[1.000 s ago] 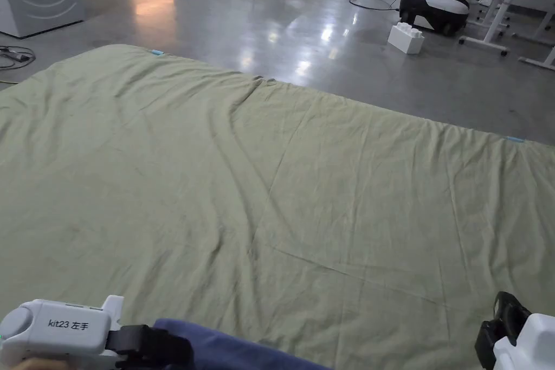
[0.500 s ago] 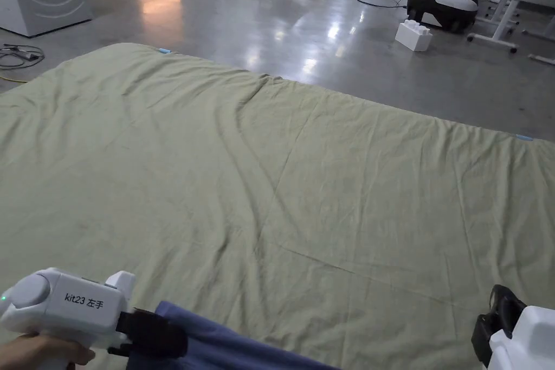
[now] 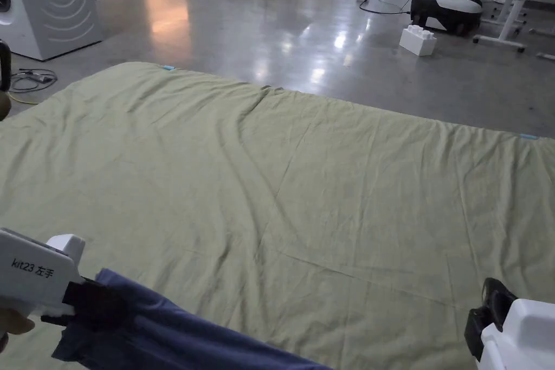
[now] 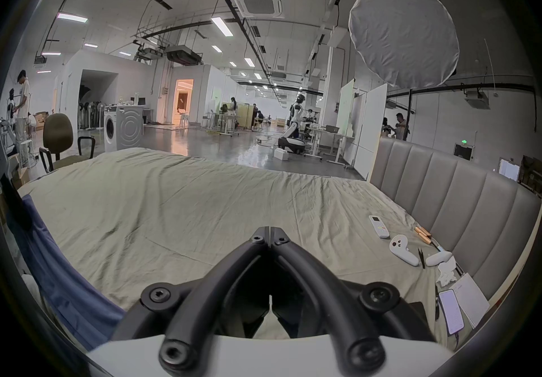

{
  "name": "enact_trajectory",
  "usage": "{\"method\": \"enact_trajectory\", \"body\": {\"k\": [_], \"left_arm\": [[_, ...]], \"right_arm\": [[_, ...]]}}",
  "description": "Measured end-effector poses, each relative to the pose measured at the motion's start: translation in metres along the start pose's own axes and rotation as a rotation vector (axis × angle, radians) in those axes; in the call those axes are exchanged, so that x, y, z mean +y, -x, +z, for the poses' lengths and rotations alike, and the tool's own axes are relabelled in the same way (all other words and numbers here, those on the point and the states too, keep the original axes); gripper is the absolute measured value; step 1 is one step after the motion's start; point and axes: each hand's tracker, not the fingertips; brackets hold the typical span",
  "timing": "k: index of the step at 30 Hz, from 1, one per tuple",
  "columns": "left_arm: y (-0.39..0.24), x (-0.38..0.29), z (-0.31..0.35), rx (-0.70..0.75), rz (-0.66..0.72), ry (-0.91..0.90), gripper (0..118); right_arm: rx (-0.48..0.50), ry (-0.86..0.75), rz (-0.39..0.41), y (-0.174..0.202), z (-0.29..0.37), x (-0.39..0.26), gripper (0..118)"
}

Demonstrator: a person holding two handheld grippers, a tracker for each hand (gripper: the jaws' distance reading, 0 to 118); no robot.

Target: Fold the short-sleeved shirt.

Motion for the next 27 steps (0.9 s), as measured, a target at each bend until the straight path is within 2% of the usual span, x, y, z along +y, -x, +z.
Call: {"method": "enact_trajectory", "body": {"k": [3, 8, 10, 13, 19, 21, 23, 25, 27], "left_arm": [[-0.025, -0.007, 0.003, -0.066, 0.033, 0.005, 9], [-0.073, -0.017, -0.011, -0.316, 0.081, 0.021, 9], [-0.093, -0.021, -0.022, -0.368, 0.070, 0.029, 9], [-0.129, -0.031, -0.056, -0.350, 0.036, 0.048, 9], [-0.182, -0.051, -0.144, -0.319, 0.071, 0.148, 9], [-0.202, -0.064, -0.179, -0.252, 0.084, 0.198, 9], [-0.209, -0.072, -0.202, -0.183, 0.107, 0.214, 9], [-0.209, -0.076, -0.214, -0.121, 0.073, 0.220, 10], [-0.212, -0.080, -0.223, -0.111, 0.081, 0.218, 12]], "right_arm": [[0.005, -0.005, -0.011, -0.005, 0.001, 0.000, 0], [-0.006, -0.010, -0.027, -0.018, 0.004, -0.003, 0], [-0.013, -0.009, -0.035, -0.024, 0.006, -0.005, 0], [-0.031, -0.004, -0.043, -0.034, 0.010, -0.010, 0], [-0.071, 0.034, -0.070, -0.050, 0.019, -0.025, 0], [-0.079, 0.058, -0.098, -0.055, 0.020, -0.030, 0], [-0.085, 0.062, -0.090, -0.057, 0.021, -0.033, 0], [-0.091, 0.066, -0.091, -0.060, 0.022, -0.035, 0], [-0.094, 0.072, -0.089, -0.060, 0.022, -0.037, 0]]}}
